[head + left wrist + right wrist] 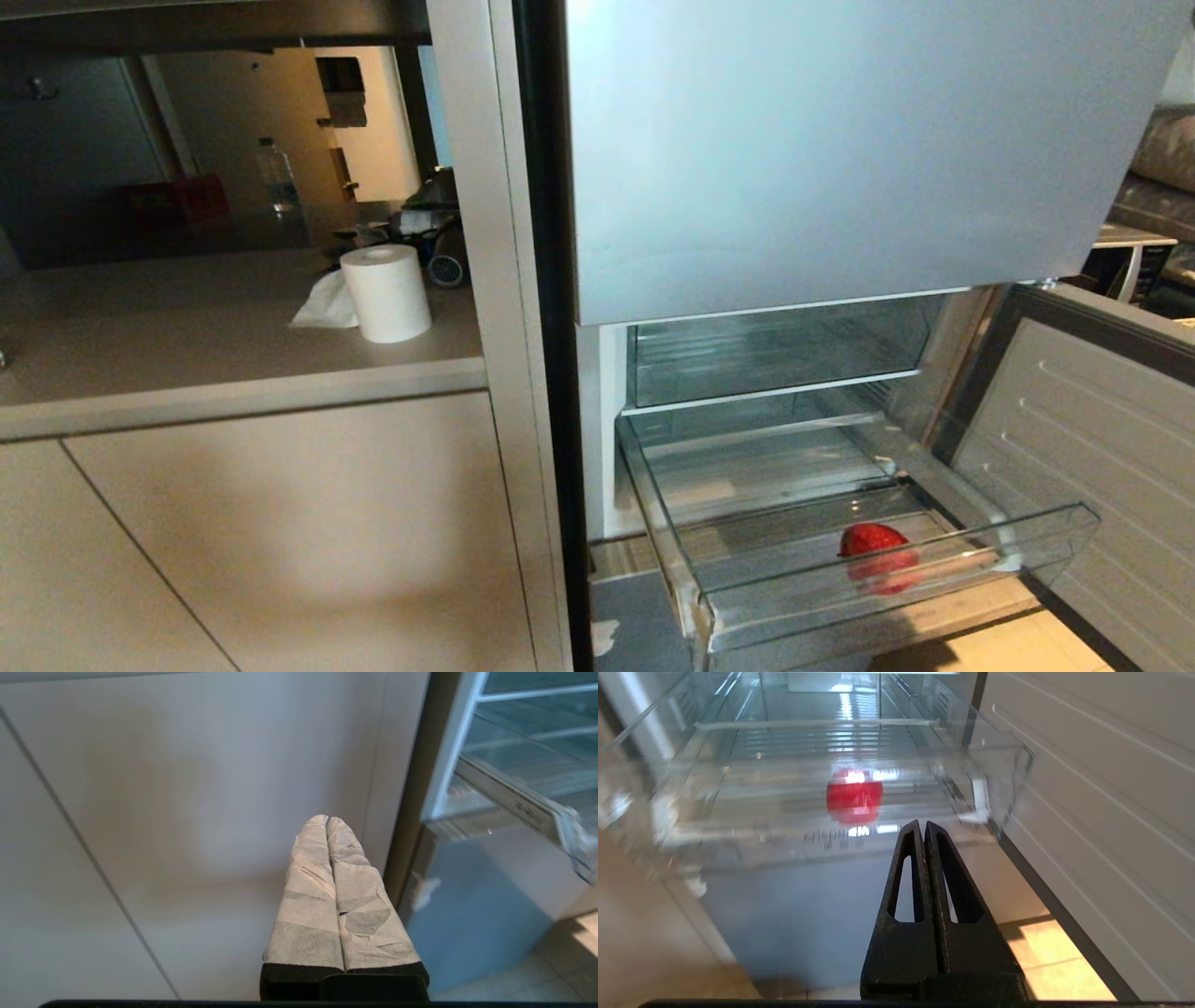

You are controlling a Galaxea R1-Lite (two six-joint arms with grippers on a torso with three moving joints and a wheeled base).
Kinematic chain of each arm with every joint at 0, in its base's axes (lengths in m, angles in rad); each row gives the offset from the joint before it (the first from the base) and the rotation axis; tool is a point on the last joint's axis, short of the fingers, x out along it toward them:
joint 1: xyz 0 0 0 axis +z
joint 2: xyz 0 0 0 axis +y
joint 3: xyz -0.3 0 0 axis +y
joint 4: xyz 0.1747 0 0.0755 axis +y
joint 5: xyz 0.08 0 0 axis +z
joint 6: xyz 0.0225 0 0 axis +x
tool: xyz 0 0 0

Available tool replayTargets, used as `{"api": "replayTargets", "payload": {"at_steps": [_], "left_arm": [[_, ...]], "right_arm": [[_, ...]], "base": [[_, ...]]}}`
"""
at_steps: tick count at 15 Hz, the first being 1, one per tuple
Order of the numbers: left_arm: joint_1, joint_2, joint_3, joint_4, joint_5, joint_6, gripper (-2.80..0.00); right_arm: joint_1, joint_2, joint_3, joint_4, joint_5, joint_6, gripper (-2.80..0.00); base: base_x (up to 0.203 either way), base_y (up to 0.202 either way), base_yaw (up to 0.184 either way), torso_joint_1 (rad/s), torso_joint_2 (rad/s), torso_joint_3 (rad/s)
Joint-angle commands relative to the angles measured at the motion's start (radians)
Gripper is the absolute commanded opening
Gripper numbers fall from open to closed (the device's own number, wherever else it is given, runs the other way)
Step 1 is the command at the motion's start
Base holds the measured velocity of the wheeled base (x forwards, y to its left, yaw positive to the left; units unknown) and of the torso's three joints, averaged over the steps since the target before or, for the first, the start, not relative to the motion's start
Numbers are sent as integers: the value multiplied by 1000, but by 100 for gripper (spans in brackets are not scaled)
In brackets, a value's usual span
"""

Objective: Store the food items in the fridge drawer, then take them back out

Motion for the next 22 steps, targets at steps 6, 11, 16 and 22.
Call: {"api": "replayTargets", "payload": {"at_steps": [6,11,16,22], "left_arm": [[0,0,2,0,0,0,-280],[0,1,2,0,0,0,-280],[0,1,2,1,0,0,-280],[0,1,2,1,0,0,-280]], "right_arm": [[-1,6,-53,8,-2,0,-280],[1,411,-294,117,18,25,-280],[2,1019,-579,200,58,54,-280],[22,1537,-823,309,72,67,-280]], "base": [[73,0,0,5,2,0],[0,0,0,0,0,0],[0,0,0,0,0,0],[0,0,0,0,0,0]]}}
